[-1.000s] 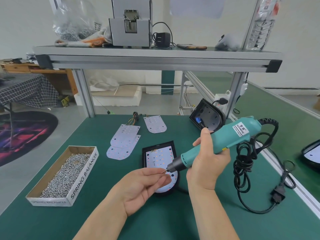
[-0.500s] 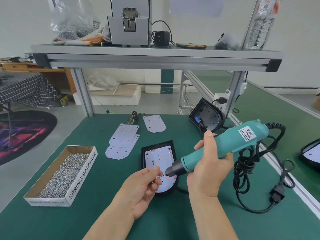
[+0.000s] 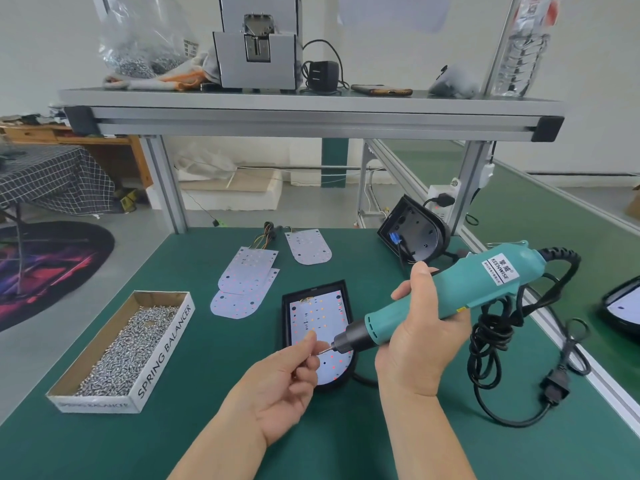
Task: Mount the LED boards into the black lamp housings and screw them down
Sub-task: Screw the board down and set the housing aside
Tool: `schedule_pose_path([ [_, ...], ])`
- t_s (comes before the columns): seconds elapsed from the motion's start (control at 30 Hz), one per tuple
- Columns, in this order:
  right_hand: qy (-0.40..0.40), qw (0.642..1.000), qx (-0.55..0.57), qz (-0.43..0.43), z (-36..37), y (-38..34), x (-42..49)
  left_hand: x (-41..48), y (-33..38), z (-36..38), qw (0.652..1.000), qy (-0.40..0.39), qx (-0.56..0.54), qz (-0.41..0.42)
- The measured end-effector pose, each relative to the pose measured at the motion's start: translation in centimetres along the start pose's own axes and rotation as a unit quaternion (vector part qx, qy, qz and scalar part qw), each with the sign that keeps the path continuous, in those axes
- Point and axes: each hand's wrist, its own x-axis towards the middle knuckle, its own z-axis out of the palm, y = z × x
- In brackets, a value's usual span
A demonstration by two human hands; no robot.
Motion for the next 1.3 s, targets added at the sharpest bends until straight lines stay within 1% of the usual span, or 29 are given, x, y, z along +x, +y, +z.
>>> schedule_pose_path([
  [0.13,0.005,1.0,0.001,-0.009,-0.1,-0.2,0.3,-0.3,0.2,0.2,0.999,-0.021,-0.046,-0.011],
  [0.3,0.002,1.0,0.009,0.002,-0.1,-0.1,0.0,-0.5,-0.4,0.9,1.0,0.01,-0.011,0.002],
  [0.37,0.001,1.0,0.008,-0.001,-0.1,-0.1,-0.1,-0.5,-0.6,1.0,0.999,0.015,-0.031,-0.003],
  [0.47,0.001,1.0,0.005,-0.01,-0.1,-0.2,0.1,-0.6,-0.8,1.0,0.998,0.001,-0.068,-0.012],
  [0.57,0.004,1.0,0.007,-0.013,-0.2,-0.2,0.3,-0.6,-0.8,1.0,0.997,-0.009,-0.077,-0.008],
  [1.0,0.007,1.0,0.002,-0.031,-0.6,0.1,0.6,-0.7,-0.1,0.2,0.997,-0.063,-0.044,0.012],
  [1.13,0.005,1.0,0.004,-0.03,-0.7,0.0,0.6,-0.5,-0.4,0.2,0.998,-0.052,-0.034,0.027],
  [1.3,0.003,1.0,0.002,-0.029,-0.8,-0.2,0.7,-0.5,-0.6,0.1,0.997,-0.05,-0.051,0.019],
])
